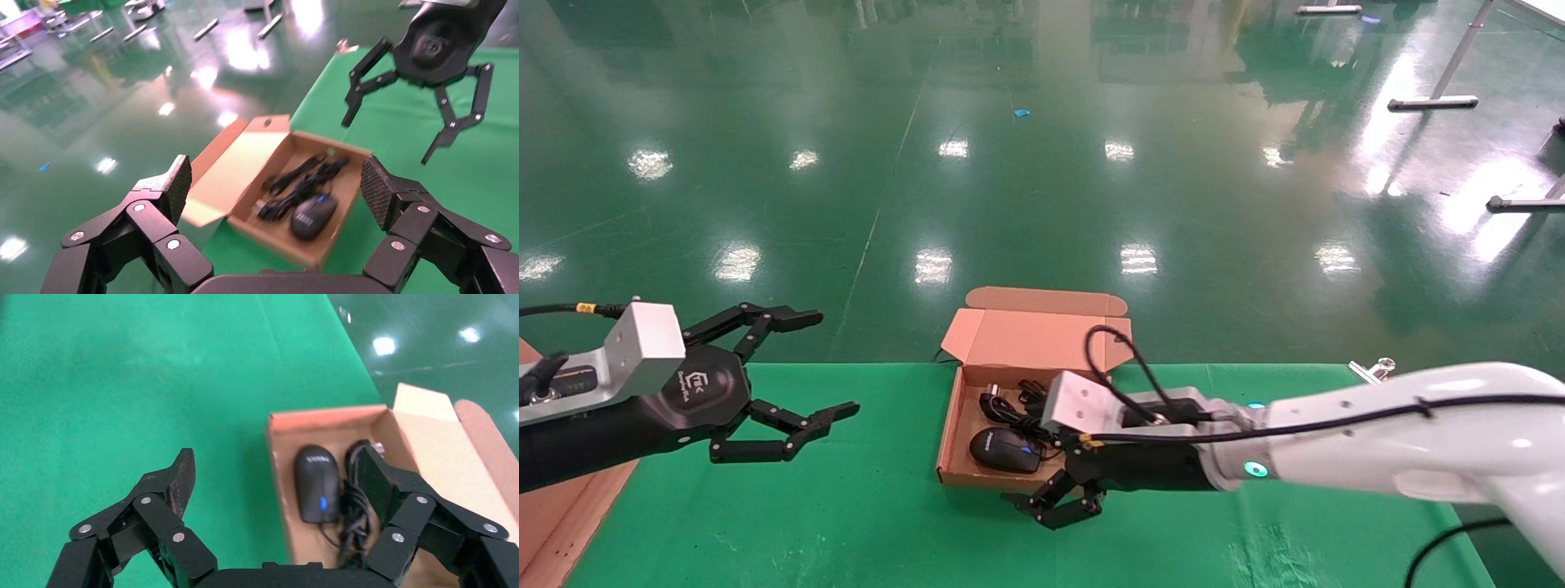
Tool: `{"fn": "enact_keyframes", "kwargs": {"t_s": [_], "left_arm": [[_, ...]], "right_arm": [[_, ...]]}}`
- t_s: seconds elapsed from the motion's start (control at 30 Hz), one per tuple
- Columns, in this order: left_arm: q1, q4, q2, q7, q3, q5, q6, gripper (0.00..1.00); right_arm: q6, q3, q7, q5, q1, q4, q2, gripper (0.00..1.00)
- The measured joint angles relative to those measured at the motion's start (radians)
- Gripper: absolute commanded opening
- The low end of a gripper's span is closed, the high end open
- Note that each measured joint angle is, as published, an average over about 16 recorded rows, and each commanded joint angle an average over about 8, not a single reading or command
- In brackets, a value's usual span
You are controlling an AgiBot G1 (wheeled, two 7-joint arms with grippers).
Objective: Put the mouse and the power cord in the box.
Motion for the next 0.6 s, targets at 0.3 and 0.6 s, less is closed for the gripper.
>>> {"fn": "enact_keyframes", "kwargs": {"t_s": [0.3, 0.6], "left_arm": [[0.046, -0.133, -0.016, -0.124, -0.04, -0.043, 0.039, 1.0], [0.091, -0.265, -0.033, -0.249, -0.079, -0.086, 0.078, 1.0]], "right_arm": [[-0.127, 0.177, 0.033, 0.104, -0.099, 0.102, 0.114, 1.0], [-0.255, 0.354, 0.066, 0.207, -0.197, 0.203, 0.228, 1.0]]}}
